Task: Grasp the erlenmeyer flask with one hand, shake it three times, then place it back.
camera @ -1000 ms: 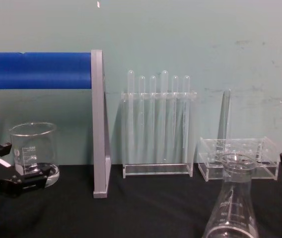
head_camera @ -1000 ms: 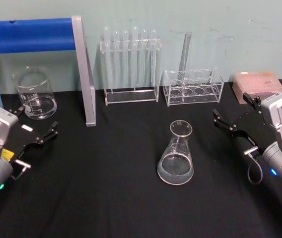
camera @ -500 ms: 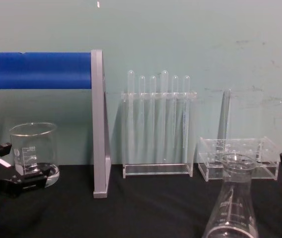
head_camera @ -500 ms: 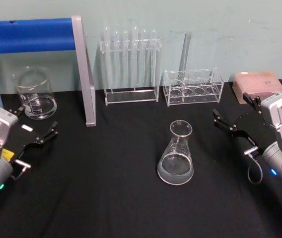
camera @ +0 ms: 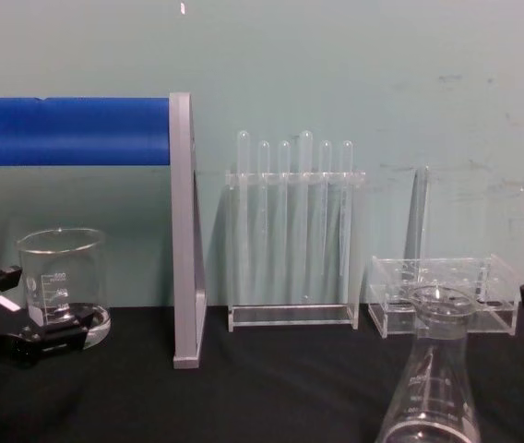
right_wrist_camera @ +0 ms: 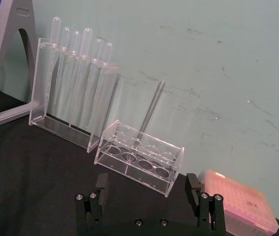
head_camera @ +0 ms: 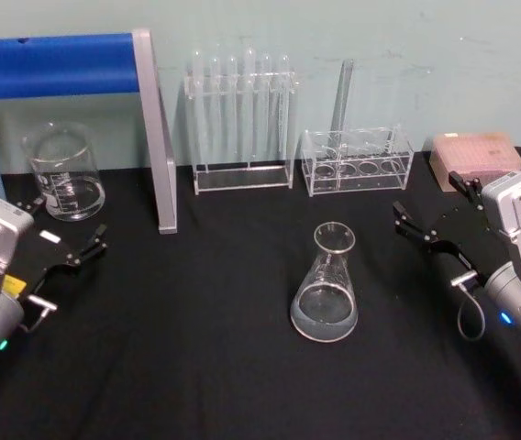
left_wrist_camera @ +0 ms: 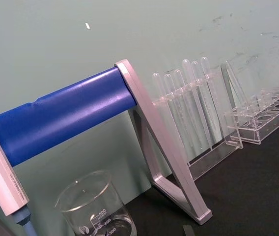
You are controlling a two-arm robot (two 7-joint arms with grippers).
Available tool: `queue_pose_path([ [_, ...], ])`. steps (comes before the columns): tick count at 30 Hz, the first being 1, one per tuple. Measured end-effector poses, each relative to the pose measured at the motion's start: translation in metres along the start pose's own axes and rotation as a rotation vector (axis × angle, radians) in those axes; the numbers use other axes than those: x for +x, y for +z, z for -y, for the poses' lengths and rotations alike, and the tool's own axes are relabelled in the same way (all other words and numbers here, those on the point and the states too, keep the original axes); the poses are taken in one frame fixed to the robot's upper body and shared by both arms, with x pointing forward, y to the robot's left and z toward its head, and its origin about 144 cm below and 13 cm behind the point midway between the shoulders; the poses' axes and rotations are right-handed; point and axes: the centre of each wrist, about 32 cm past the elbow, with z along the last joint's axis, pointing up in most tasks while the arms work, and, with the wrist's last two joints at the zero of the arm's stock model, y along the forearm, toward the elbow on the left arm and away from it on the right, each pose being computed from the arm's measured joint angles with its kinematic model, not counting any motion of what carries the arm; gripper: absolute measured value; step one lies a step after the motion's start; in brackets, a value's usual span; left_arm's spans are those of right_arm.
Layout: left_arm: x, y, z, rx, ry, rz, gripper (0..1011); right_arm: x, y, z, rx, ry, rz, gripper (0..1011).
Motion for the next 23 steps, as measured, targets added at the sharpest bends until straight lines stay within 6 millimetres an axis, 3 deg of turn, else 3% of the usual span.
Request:
queue_pose_path([
  [23, 0.0, 0.0, 0.0, 0.0, 0.0, 0.0, 1001, 0.0, 0.0, 0.0, 0.0, 0.0, 0.0, 1000],
])
